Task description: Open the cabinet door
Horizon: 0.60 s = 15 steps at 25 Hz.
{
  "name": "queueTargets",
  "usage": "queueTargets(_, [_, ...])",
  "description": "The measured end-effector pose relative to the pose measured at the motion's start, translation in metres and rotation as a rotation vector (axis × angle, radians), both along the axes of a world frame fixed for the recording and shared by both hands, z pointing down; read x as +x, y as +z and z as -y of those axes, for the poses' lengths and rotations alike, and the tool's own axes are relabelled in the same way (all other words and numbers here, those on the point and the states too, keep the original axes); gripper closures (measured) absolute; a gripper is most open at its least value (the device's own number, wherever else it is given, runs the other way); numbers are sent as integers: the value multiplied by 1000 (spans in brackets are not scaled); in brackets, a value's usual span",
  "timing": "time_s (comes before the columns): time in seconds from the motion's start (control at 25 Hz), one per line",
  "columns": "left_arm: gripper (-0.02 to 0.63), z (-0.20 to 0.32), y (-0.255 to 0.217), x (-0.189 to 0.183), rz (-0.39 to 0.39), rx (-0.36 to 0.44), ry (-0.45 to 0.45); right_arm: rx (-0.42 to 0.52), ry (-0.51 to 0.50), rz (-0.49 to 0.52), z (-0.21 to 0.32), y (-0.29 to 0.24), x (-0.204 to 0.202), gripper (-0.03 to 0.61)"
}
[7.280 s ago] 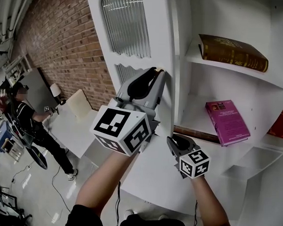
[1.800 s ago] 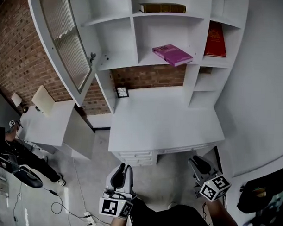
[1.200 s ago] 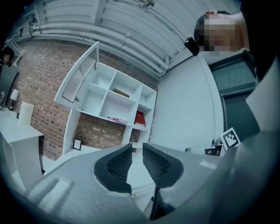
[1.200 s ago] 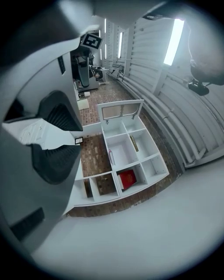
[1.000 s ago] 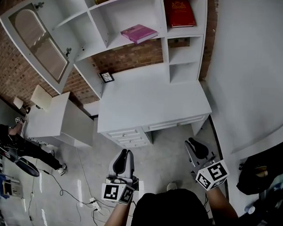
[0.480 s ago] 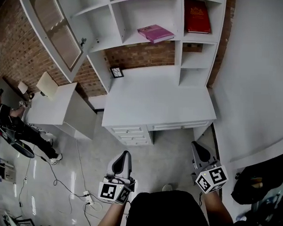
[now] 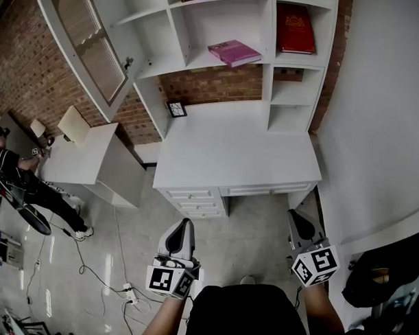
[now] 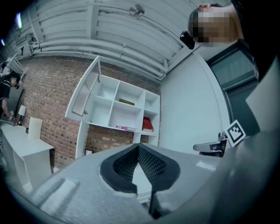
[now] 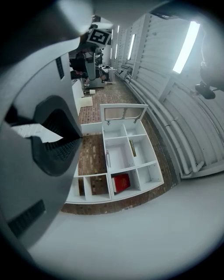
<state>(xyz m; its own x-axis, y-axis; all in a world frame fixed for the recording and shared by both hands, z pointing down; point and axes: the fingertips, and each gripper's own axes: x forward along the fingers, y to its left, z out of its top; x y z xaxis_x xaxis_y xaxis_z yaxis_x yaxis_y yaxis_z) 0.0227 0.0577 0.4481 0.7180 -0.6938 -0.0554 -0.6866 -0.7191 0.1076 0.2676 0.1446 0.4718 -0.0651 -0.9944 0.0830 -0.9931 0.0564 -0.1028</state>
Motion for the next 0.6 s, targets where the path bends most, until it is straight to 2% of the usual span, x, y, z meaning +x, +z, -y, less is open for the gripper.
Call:
queueTargets(0.24, [594, -3, -2, 2, -7, -13, -2, -8, 14, 4, -2, -1, 1, 578])
queueTargets(0.4, [594, -5, -1, 2, -4, -2, -5, 17, 7, -27, -6, -5, 2, 578])
queueTargets(0.6, [594, -8, 0, 3, -13, -18, -4, 24, 5, 20, -7, -7, 3, 578])
